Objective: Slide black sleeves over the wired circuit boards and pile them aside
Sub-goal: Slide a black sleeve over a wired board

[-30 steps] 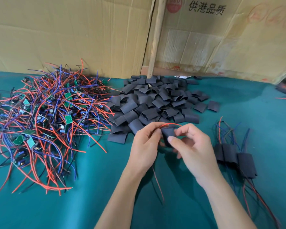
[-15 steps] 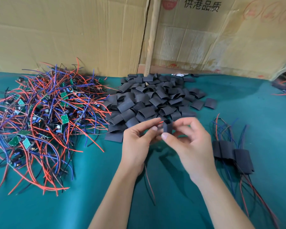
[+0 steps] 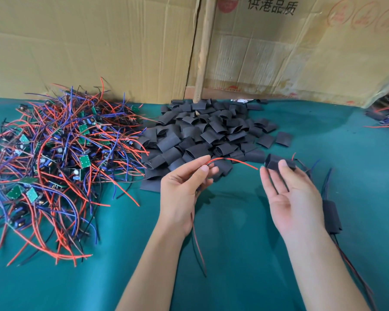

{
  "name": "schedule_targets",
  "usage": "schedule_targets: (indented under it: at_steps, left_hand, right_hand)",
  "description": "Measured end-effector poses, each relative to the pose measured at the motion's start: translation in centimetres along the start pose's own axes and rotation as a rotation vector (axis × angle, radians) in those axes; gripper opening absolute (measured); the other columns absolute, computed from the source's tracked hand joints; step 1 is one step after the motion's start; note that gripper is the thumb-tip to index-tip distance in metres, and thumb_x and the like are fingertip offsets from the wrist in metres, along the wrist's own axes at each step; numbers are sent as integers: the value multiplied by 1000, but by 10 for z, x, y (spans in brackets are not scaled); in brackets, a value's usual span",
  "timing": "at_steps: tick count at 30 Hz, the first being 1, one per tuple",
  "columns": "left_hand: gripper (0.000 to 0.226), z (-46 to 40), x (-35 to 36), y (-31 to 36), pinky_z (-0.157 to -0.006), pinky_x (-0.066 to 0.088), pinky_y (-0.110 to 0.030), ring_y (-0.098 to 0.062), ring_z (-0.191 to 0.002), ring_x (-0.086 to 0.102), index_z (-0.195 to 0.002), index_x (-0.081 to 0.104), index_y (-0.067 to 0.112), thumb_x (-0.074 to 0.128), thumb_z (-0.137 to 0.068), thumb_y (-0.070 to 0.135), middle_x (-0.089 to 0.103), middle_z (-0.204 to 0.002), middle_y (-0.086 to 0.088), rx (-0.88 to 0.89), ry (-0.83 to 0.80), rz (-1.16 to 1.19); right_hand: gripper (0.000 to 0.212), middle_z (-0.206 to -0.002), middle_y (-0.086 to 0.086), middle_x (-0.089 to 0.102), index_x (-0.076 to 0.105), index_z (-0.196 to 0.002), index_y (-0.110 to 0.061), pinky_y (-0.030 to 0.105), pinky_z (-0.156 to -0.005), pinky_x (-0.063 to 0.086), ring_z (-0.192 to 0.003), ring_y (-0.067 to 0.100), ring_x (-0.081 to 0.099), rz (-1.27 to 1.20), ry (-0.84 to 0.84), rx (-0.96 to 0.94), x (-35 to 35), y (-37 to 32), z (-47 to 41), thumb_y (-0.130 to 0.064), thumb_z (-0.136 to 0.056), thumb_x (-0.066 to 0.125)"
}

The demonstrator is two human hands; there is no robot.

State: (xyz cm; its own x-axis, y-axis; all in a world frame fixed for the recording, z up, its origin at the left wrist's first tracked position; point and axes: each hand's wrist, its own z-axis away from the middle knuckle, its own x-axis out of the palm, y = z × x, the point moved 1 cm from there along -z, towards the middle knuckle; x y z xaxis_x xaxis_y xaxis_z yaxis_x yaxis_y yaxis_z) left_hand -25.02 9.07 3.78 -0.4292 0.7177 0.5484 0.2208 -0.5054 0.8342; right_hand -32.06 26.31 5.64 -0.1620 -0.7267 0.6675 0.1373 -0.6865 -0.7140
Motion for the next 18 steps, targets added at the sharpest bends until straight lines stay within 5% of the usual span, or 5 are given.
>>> schedule_targets:
  at_steps: [11,18]
  left_hand:
    - [28,0,1,1,-72,56,-17,-11,-86,75,-92,84,22,64,-96,2,79,-93,-10,-9,45,21]
    - [25,-1,0,0,-71,55,-16,-10,-86,74,-94,83,17,64,-95,1,79,-95,-10,-22,86,98]
  right_hand:
    - [28,-94,14,76,65,-101,0,32,-77,63,-90,23,77,-152,-78,223,18,20,19,-3,-74,75]
    - [21,-102,17,75,66,-101,1,34,-81,63,-93,24,77,-187,-36,214,22,19,24,1,-81,72]
